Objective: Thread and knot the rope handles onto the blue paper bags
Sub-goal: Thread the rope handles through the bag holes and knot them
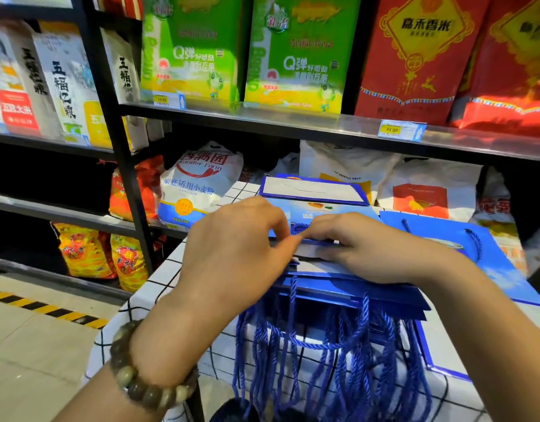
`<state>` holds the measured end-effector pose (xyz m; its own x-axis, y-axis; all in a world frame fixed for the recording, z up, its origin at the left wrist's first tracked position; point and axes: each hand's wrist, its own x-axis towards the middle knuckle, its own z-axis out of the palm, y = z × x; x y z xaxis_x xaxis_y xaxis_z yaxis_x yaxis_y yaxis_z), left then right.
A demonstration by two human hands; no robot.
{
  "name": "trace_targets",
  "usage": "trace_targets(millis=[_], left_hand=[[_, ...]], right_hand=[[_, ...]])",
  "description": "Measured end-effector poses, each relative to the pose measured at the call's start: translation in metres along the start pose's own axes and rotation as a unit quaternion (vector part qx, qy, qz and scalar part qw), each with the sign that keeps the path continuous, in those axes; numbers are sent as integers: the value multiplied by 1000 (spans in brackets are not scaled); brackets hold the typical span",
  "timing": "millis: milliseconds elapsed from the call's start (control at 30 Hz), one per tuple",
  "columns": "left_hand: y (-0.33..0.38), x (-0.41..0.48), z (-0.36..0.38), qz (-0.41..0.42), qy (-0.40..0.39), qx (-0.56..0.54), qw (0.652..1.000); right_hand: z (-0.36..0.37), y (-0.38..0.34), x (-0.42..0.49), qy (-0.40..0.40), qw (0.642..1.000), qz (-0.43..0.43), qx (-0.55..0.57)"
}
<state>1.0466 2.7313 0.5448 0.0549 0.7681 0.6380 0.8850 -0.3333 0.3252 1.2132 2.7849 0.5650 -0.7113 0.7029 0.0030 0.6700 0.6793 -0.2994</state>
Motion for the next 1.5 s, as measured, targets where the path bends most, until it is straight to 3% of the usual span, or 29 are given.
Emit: trace_targets(millis=[100, 233, 367, 467, 600, 700, 933, 1100, 1367, 1500], left_hand=[[11, 1, 6, -25, -86, 166, 982], [20, 3, 11, -12, -107, 221, 969], [17, 2, 14, 6, -96, 137, 986], [7, 1, 9, -6, -139, 14, 990], [-3, 3, 6, -57, -179, -99, 977], [-8, 17, 8, -139, -185, -243, 942], [1, 46, 32, -85, -291, -185, 935], [-12, 60, 38, -155, -139, -245, 947], [-5, 44, 43, -226, -109, -407, 878], [-6, 46, 41, -217, -94, -403, 884]], right_hand=[[0, 0, 0, -3, 1000, -12, -16], [5, -4, 1, 10, 1000, -11, -22], [4, -2, -3, 53, 998, 15, -26], [5, 5, -9, 111, 993, 40, -11], [7, 5, -16, 158, 986, 55, -9], [12, -1, -23, 190, 980, 56, -15], [18, -9, -29, 203, 976, 71, -37], [17, -7, -34, 194, 974, 107, -39], [17, -28, -28, 118, 981, 65, -143], [21, -29, -19, 118, 964, 51, -233]])
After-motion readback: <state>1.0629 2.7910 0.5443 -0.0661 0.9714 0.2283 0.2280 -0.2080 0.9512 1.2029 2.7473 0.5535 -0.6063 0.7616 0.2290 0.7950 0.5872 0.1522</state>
